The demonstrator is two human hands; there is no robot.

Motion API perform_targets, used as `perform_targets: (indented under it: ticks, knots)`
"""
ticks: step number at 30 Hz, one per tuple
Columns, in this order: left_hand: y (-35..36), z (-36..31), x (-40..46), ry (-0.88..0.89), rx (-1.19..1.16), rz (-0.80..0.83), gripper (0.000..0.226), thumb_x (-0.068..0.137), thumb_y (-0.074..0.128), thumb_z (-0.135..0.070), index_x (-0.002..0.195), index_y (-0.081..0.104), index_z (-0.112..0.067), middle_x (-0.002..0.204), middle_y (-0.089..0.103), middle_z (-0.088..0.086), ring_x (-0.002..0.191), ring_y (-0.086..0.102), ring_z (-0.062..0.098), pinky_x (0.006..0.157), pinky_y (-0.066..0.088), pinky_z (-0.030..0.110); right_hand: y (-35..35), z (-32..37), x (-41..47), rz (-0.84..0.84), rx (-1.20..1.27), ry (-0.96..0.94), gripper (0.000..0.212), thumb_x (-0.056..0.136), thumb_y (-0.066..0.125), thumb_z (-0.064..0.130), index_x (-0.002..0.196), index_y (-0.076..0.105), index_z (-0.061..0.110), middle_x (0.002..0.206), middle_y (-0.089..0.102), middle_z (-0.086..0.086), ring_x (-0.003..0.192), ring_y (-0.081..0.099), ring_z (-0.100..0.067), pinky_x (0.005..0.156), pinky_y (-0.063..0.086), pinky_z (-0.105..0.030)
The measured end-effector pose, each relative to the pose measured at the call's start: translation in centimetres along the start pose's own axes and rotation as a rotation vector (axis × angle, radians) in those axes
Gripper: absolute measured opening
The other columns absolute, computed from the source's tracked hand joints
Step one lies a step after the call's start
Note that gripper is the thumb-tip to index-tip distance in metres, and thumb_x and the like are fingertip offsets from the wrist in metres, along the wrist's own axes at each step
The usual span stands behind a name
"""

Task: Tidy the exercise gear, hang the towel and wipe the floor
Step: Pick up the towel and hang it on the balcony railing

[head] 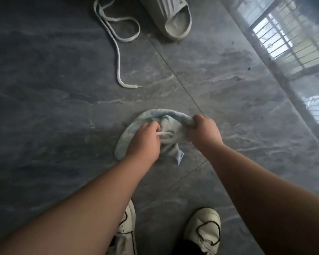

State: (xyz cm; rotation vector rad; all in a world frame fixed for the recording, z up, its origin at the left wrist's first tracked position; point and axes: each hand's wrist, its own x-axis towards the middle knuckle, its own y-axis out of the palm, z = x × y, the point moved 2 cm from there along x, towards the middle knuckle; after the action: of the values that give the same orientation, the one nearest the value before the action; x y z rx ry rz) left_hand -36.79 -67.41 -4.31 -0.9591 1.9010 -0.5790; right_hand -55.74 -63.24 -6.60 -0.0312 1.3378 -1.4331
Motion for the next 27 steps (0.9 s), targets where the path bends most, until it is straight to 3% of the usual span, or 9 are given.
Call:
perform_targets:
  ticks: [5,8,11,14,19,21,23,25,27]
  knots:
    - [-9.5,-4.2,-4.2,0.084,-0.095,-0.151,0.016,0.081,0.059,-0.001,0.093,0.064,-0.01,0.1,0.057,0.012,0.089,0.056,0.03,0.08,0.043,0.036,-7.4,4.9,-8.1,-0.111,0.246,0.042,0.012,0.086,0.052,0.013,0.092,0.056,0.023,0.086,0.057,0.003,0.077,0.053,-0.02,0.058,0.034,-0.028]
    - [-18.1,-9.2,-8.2,0.139,-0.13,-0.197,0.016,0.078,0.059,0.002,0.09,0.064,-0.008,0.095,0.058,0.012,0.086,0.053,0.022,0.075,0.035,0.022,-16.0,9.5,-14.5,-0.15,0.472,0.147,0.018,0.087,0.05,0.013,0.099,0.059,0.024,0.08,0.062,0.005,0.07,0.061,-0.018,0.054,0.047,-0.026]
    - [-28.3,-15.3,-13.5,0.095,-0.234,-0.19,0.015,0.078,0.061,-0.004,0.089,0.066,-0.013,0.09,0.065,0.01,0.085,0.059,0.024,0.073,0.037,0.018,-26.5,15.1,-22.4,-0.169,0.71,0.189,0.019,0.092,0.05,0.01,0.102,0.063,0.019,0.083,0.065,-0.002,0.065,0.06,-0.015,0.04,0.042,-0.015]
    - [-39.9,-22.6,-19.6,0.069,-0.426,-0.083,0.016,0.077,0.055,-0.025,0.091,0.062,-0.025,0.086,0.065,0.002,0.078,0.066,0.027,0.072,0.059,0.04,-37.5,20.5,-31.4,-0.193,0.896,0.231,0.015,0.096,0.054,0.018,0.105,0.065,0.021,0.089,0.067,-0.007,0.066,0.063,-0.018,0.042,0.048,-0.023]
    - [-58.3,-34.7,-29.1,0.349,-0.372,-0.084,0.012,0.086,0.056,-0.026,0.096,0.063,-0.028,0.092,0.063,-0.005,0.084,0.065,0.018,0.073,0.059,0.048,-54.4,28.1,-46.0,-0.295,0.952,0.101,0.016,0.096,0.053,0.024,0.102,0.066,0.016,0.078,0.064,-0.011,0.056,0.057,-0.02,0.039,0.043,-0.028]
    - [-63.8,-38.7,-32.5,0.433,-0.365,-0.112,0.013,0.089,0.059,-0.022,0.099,0.064,-0.027,0.096,0.062,-0.003,0.085,0.065,0.015,0.075,0.059,0.042,-59.7,30.4,-51.1,-0.347,0.955,0.034,0.017,0.097,0.054,0.024,0.102,0.067,0.015,0.085,0.065,-0.013,0.065,0.062,-0.021,0.044,0.052,-0.036]
    - [-68.2,-42.1,-35.7,0.518,-0.351,-0.139,0.013,0.091,0.062,-0.017,0.102,0.068,-0.021,0.098,0.066,0.004,0.079,0.064,0.007,0.07,0.056,0.024,-64.3,32.0,-55.9,-0.383,0.966,-0.033,0.013,0.098,0.054,0.022,0.102,0.067,0.02,0.093,0.069,-0.007,0.084,0.069,-0.024,0.068,0.06,-0.046]
    - [-71.9,-44.9,-38.3,0.567,-0.384,-0.172,0.012,0.091,0.064,-0.017,0.1,0.07,-0.019,0.093,0.07,0.006,0.075,0.066,0.008,0.07,0.054,0.021,-67.8,33.1,-60.1,-0.352,0.978,-0.132,0.018,0.1,0.052,0.015,0.112,0.064,0.02,0.097,0.068,0.004,0.088,0.071,-0.007,0.073,0.06,-0.029]
    - [-74.9,-47.5,-40.7,0.577,-0.522,-0.149,0.007,0.091,0.065,-0.021,0.094,0.07,-0.024,0.089,0.07,0.006,0.08,0.071,0.021,0.076,0.06,0.039,-70.8,33.6,-64.0,-0.343,1.04,-0.213,0.032,0.098,0.048,-0.003,0.119,0.06,0.018,0.094,0.064,0.01,0.075,0.067,0.007,0.061,0.051,-0.011]
